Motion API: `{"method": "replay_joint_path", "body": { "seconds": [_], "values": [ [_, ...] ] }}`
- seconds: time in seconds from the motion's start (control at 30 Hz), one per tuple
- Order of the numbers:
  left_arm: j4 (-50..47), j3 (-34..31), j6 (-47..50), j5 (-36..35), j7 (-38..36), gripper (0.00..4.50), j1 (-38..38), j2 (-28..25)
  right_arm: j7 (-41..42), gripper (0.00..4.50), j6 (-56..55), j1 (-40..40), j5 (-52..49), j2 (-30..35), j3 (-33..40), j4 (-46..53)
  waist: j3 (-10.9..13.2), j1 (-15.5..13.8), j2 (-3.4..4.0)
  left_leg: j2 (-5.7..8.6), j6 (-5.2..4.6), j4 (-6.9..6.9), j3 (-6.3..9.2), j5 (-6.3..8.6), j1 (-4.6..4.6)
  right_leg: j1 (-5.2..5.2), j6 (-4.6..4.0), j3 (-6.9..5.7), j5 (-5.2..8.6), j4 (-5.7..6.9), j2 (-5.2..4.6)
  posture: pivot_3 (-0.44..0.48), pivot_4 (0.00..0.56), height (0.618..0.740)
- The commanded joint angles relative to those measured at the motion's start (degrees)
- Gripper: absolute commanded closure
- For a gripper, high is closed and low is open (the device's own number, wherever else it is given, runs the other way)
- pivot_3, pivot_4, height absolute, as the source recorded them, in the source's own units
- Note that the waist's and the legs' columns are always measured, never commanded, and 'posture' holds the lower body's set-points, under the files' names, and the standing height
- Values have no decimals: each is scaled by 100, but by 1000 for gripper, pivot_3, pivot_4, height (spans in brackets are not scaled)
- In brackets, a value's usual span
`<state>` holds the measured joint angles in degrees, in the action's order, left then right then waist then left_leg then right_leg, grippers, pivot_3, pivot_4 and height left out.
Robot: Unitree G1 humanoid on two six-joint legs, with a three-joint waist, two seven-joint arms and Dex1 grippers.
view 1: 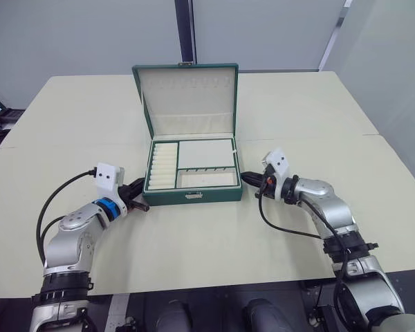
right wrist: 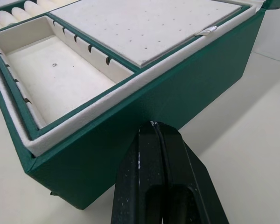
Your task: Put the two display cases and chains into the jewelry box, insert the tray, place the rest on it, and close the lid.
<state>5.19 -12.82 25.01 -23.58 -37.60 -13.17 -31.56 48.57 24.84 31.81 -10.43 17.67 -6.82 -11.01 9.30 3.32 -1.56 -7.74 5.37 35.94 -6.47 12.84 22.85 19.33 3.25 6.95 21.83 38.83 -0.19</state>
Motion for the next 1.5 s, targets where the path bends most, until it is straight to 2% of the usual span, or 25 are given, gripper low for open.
{"method": "replay_joint_path", "body": {
  "seconds": [0.03,0.5,0.97,1.2,1.43,1.5],
  "values": [
    [-561,285,182,-195,-453,4484,205,-40,351,4500,243,-127,-321,-97,-288,535,-1,-3,-2,0,0,-1,1,0,0,-1,0,-1,0,0,0,0,150,740],
    [-1233,283,677,-346,-879,4484,932,-382,543,4500,1101,-881,-758,252,-378,1658,-3,-8,-3,1,0,-9,4,1,0,-5,0,0,0,-5,0,0,150,740],
    [-1453,207,913,-431,-975,4484,1137,-493,541,4500,1146,-941,-750,255,-443,1690,-3,-8,-4,1,-1,-10,6,1,-1,-6,0,-1,0,-6,0,0,150,740],
    [-1283,31,635,-297,-847,4484,1109,-499,504,4500,1014,-817,-755,310,-196,1495,-3,-6,-4,1,-1,-10,6,2,-1,-5,0,-1,0,-6,0,0,150,740],
    [-1176,-509,388,-371,-817,4484,1035,-698,874,4500,1003,-799,-1118,966,398,1546,-2,-35,-4,1,-1,-9,6,2,3,-4,0,-2,0,-7,0,0,150,740],
    [-1130,-667,336,-365,-736,4500,989,-746,1022,4104,1032,-839,-1223,1212,490,1532,-1,-47,-5,1,-1,-7,7,2,4,-5,0,-3,0,-7,0,0,150,740]
  ]
}}
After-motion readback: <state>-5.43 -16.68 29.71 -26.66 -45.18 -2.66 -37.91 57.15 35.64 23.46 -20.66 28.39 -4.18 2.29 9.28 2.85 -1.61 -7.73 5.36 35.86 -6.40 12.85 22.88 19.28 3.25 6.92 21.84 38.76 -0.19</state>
